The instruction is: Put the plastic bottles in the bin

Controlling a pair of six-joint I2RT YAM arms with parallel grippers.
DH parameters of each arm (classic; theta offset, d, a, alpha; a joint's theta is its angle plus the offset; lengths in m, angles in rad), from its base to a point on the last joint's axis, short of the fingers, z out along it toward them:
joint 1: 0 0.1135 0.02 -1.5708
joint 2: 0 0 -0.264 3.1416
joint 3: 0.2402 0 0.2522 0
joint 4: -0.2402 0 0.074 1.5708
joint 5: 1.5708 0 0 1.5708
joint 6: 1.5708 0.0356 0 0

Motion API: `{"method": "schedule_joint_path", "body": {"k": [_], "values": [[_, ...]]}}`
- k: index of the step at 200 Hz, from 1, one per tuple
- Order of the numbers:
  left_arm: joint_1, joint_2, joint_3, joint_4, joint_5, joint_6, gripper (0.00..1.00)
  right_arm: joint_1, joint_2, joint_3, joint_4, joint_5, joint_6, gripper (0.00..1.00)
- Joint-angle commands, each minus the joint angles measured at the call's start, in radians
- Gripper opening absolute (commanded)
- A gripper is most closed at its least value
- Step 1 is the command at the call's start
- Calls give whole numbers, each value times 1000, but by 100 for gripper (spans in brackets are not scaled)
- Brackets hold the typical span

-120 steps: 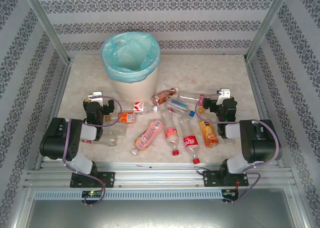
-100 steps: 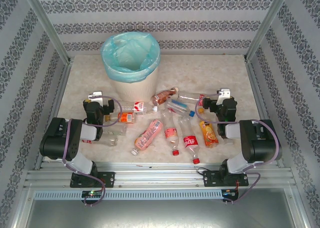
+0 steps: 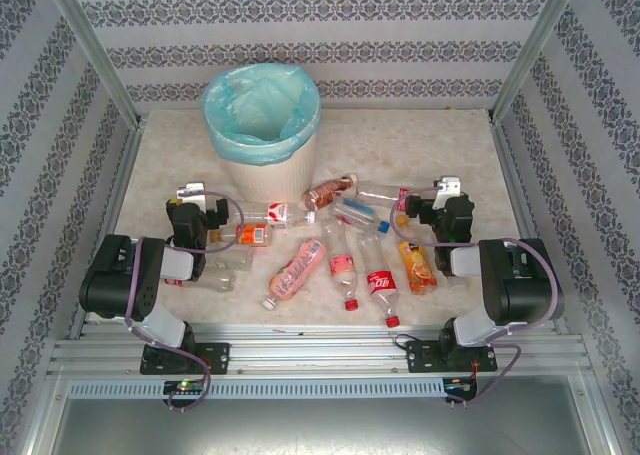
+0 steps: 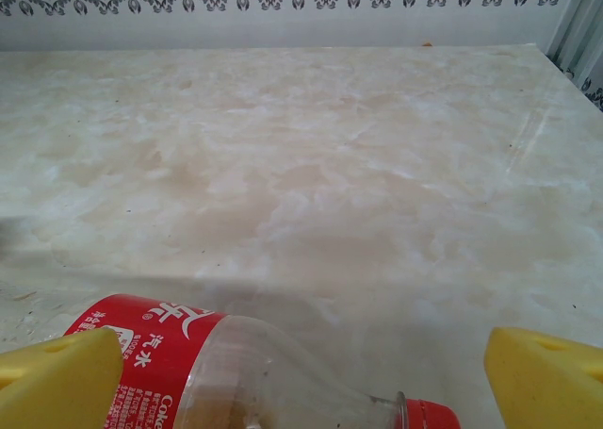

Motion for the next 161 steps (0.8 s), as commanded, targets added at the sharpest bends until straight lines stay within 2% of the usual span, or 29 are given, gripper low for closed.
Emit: {"method": "schedule_joint_path", "body": {"k": [1, 58, 86, 98, 131, 161], "values": [[5, -1, 14, -12, 1, -16, 100, 5, -10, 12, 12, -16, -1, 98], [8, -45, -23, 7, -18, -35, 100, 5, -13, 8, 18, -18, -3, 98], [8, -53, -60, 83, 1, -22, 100, 4, -51, 8, -8, -14, -2, 98], [6, -85, -75, 92, 2, -13, 100, 4, -106, 9, -57, -9, 1, 98], [6, -295, -52, -128, -18, -24, 100, 9, -313, -10, -183, 24, 10, 98], [6, -447, -90, -97, -39, -3, 98, 21, -533, 29, -466, 61, 89, 97]]}}
